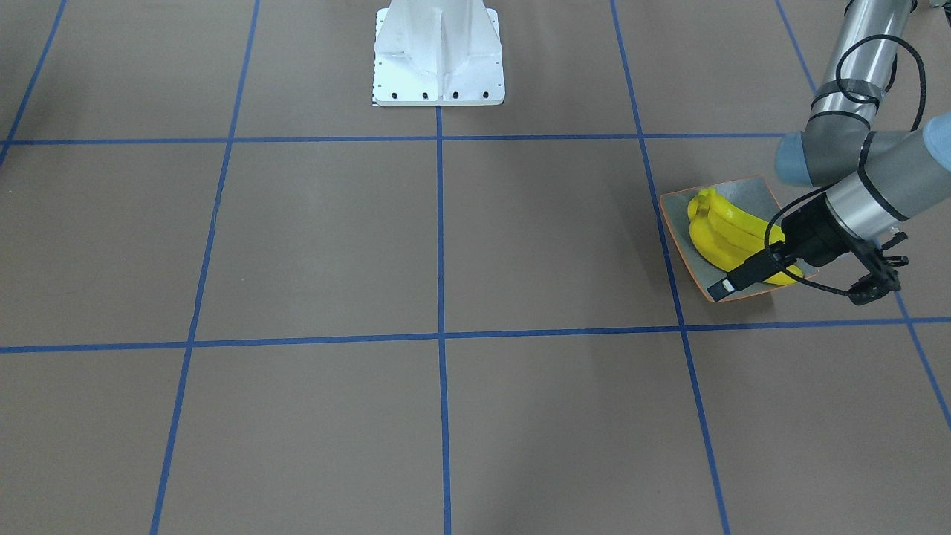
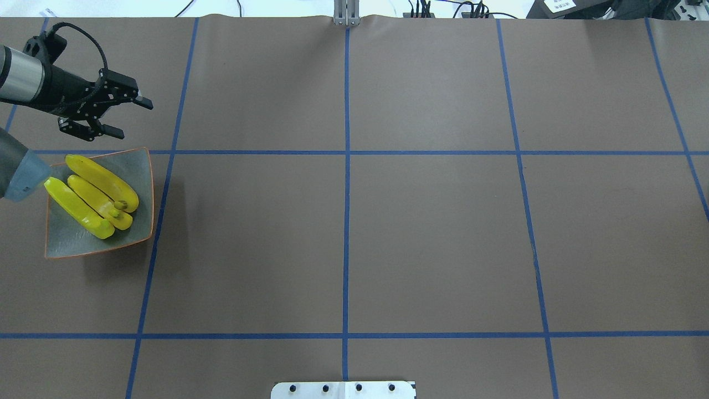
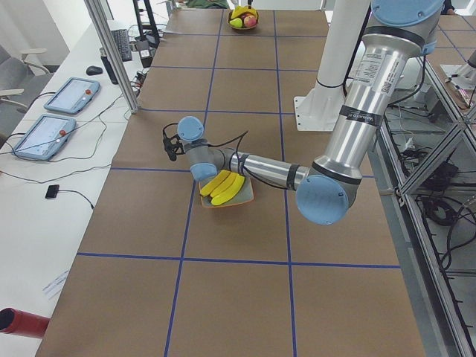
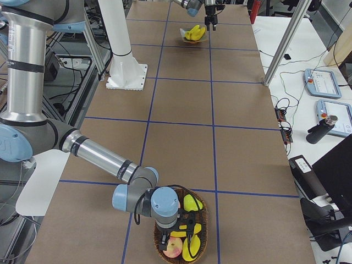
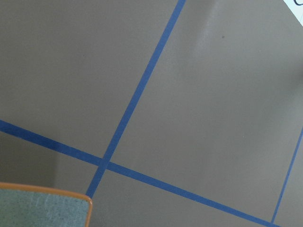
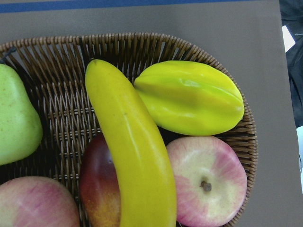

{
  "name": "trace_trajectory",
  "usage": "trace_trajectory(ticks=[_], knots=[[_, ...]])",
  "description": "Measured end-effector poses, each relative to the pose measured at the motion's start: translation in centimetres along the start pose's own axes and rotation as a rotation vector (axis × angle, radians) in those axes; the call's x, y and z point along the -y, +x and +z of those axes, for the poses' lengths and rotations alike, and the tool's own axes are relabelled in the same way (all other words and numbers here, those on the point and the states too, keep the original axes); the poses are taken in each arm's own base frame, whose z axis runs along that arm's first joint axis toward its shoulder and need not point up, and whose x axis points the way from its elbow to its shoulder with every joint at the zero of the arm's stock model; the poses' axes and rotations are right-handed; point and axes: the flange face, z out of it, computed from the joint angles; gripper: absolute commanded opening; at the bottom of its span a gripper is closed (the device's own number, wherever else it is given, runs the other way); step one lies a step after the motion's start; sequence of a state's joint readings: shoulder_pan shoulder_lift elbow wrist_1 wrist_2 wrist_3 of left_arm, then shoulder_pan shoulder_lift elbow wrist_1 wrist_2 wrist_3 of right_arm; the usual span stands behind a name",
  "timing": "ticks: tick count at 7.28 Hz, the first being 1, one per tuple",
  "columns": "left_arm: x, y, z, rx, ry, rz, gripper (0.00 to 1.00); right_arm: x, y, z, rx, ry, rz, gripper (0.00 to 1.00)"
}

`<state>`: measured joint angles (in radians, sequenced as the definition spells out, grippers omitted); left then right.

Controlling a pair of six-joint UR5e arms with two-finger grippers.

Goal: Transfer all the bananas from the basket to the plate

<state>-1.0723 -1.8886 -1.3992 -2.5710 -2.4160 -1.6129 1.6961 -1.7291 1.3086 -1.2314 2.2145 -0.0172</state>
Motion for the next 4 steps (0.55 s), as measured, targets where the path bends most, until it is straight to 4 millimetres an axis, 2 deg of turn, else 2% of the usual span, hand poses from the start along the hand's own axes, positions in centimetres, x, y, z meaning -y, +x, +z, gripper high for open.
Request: trace_trajectory(ticks=[4], knots=[[-0.04,0.05,0.01,-0.001,-0.001,0.005,1.0,-0.44,-0.06,1.3,0.016,-0.029,-0.003,0.99]])
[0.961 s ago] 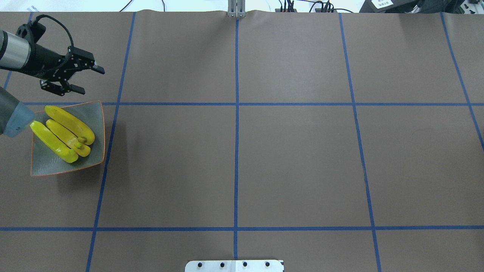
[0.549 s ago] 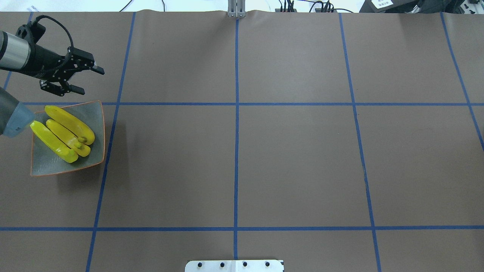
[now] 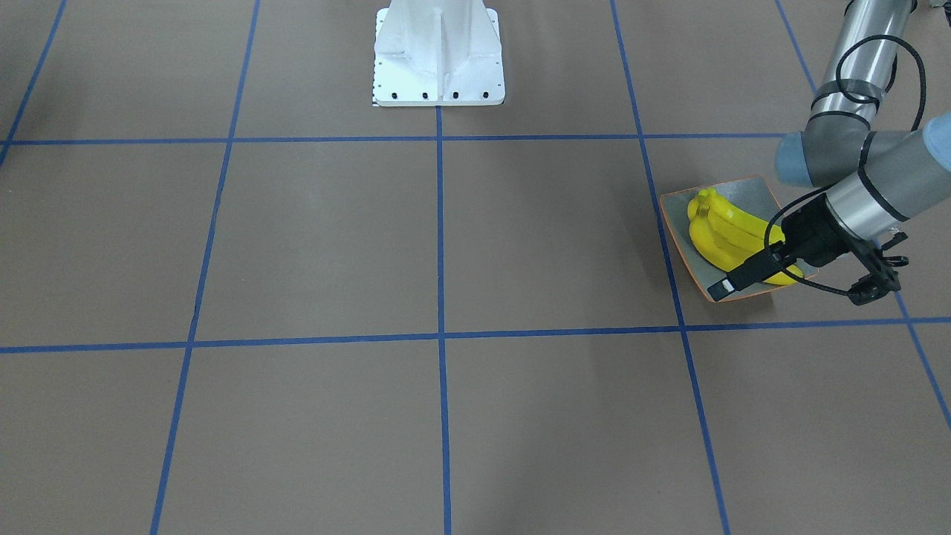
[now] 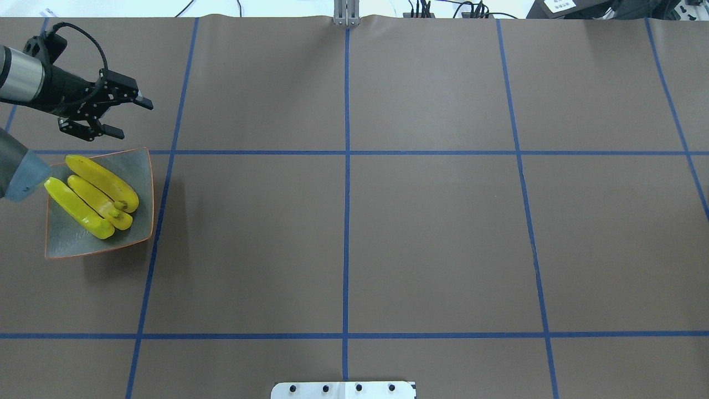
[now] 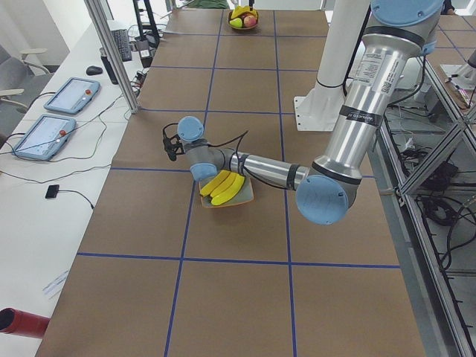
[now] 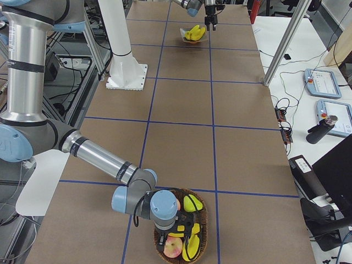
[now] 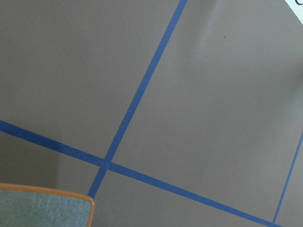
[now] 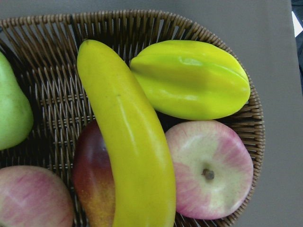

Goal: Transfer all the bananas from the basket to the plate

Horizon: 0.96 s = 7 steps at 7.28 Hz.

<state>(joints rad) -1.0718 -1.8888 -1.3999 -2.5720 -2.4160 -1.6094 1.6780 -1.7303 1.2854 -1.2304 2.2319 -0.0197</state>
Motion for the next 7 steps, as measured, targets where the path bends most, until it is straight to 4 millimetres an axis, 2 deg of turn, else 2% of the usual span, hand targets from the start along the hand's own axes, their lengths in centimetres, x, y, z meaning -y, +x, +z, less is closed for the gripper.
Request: trace_trajectory(ticks=[2,3,6,7], knots=[[-0.04,0.01,0.03,0.0,-0.001,0.001,1.0,0.24,-0.71,0.44,0.006,-0.011,-0.017,0.97],[-0.08,-0.03,0.05,0.0,-0.001,0.001,1.0,0.41,-0.97,0.53,0.005,-0.014,-0.024,0.87],[-0.14,-0.19,0.07,0.0,-0.002,0.002,1.0,0.52,-1.09,0.72,0.003,-0.018,-0.027,0.5],[-0.17,-0.28,0.04,0.0,-0.001,0.001,1.0,0.52,-1.05,0.77,0.001,-0.019,-0.026,0.28]])
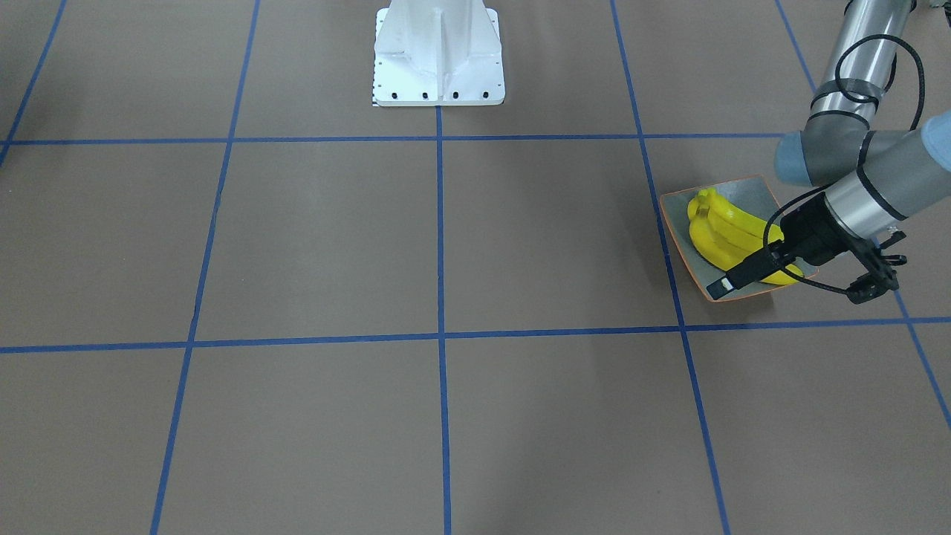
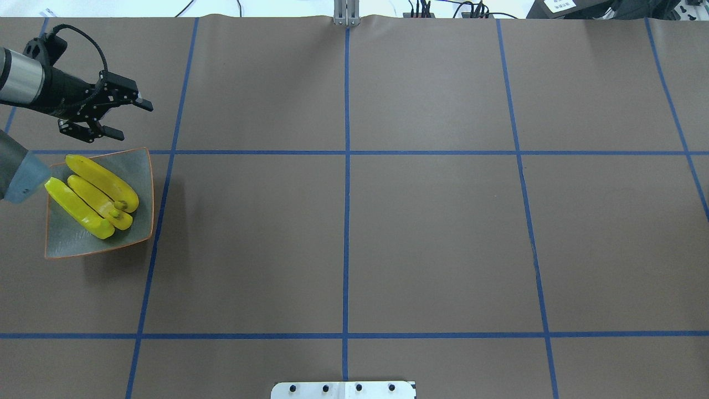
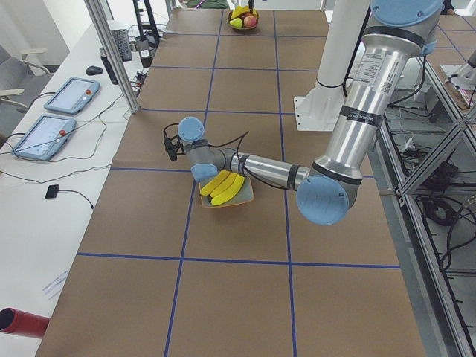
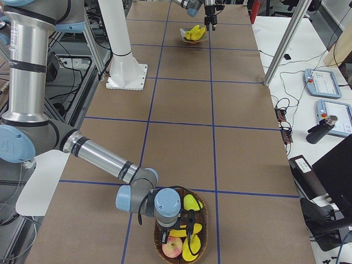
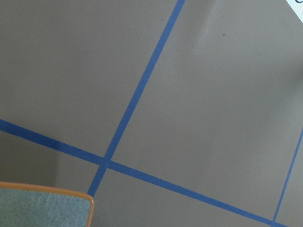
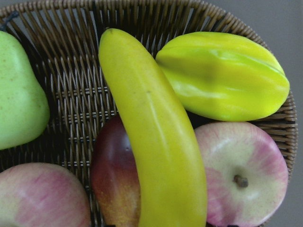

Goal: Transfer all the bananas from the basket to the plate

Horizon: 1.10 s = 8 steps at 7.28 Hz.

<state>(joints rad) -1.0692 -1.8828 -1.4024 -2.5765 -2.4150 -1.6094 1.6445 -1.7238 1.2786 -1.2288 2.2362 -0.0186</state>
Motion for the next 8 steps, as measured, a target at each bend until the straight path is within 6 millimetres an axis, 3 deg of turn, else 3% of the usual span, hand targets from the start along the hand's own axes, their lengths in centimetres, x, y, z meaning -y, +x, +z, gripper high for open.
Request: trace_trajectory(ticks=[1,4,6,8], knots=[[0.0,0.0,0.0,-0.001,0.0,0.0,1.0,0.0,0.0,0.0,0.0,-0.001,0.0,0.0],[-0.1,-0.1,-0.1,0.0,-0.001,0.0,1.0,0.6,-0.7,-0.9,0.003,0.02,-0.016,0.0],[-0.1,-0.3,0.0,0.002,-0.002,-0.001,1.0,1.5,-1.9,-3.0,0.002,0.051,-0.035,0.0],[-0.1,-0.7,0.0,0.006,-0.002,-0.006,1.0,1.7,-2.3,-6.7,-0.003,0.077,-0.014,0.0]])
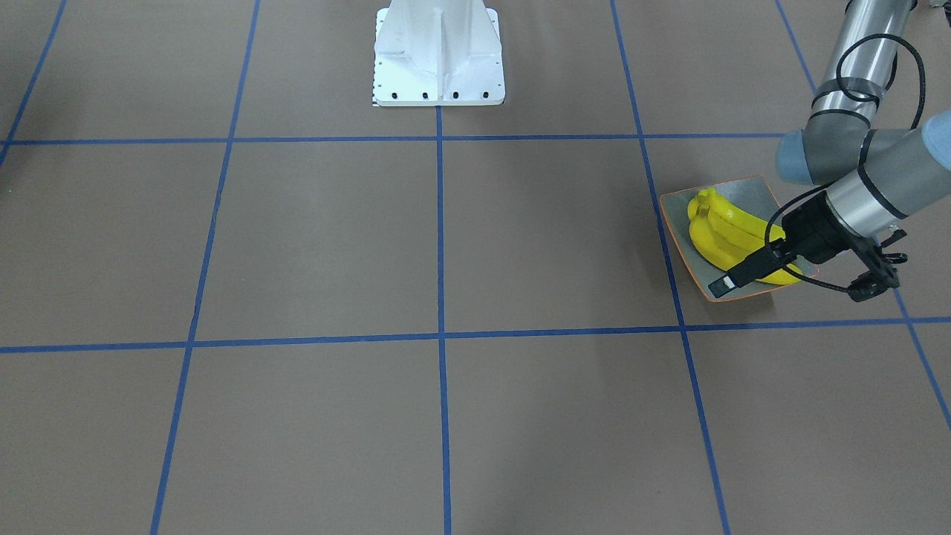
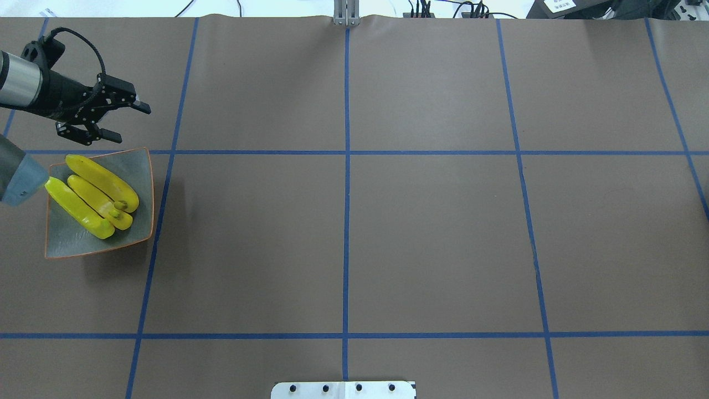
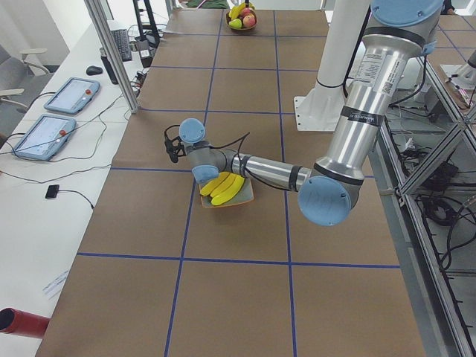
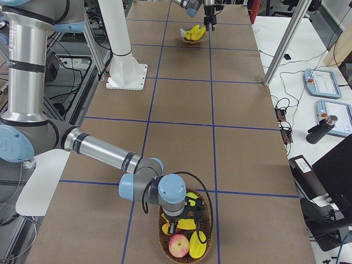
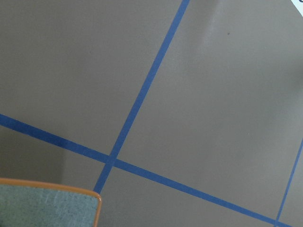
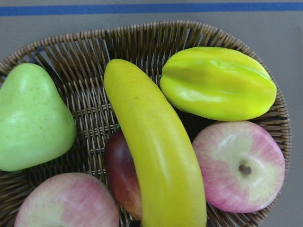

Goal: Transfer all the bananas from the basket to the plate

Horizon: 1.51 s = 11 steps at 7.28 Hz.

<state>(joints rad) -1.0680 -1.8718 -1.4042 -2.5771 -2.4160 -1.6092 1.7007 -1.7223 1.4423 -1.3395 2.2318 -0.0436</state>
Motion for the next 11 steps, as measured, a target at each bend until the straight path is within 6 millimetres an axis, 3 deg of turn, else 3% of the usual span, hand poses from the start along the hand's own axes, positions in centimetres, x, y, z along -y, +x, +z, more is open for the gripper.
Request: trace_trajectory(ticks=[2,4,6,8,9,11], knots=[[0.0,-0.3,0.1,0.004,-0.002,-0.003,1.0,0.0,-0.3,-4.0,-0.009,0.006,0.008,0.0],[-0.1,-0.4,0.2,0.006,-0.004,-0.004,1.0,1.4,-2.2,-9.6,-0.034,0.018,0.012,0.0],[-0.3,-0.4,0.4,0.007,-0.007,-0.005,1.0,5.0,-4.4,-16.1,-0.083,0.052,0.016,0.0],[-0.4,-0.4,0.6,0.007,-0.01,-0.006,1.0,9.1,-7.3,-20.9,-0.097,0.109,-0.019,0.0],[-0.5,-0.4,0.7,0.007,-0.012,-0.004,1.0,11.7,-10.5,-22.1,-0.084,0.123,-0.051,0.0],[-0.5,-0.4,0.7,0.007,-0.014,-0.003,1.0,16.7,-21.2,-22.4,0.01,0.122,-0.073,0.0]])
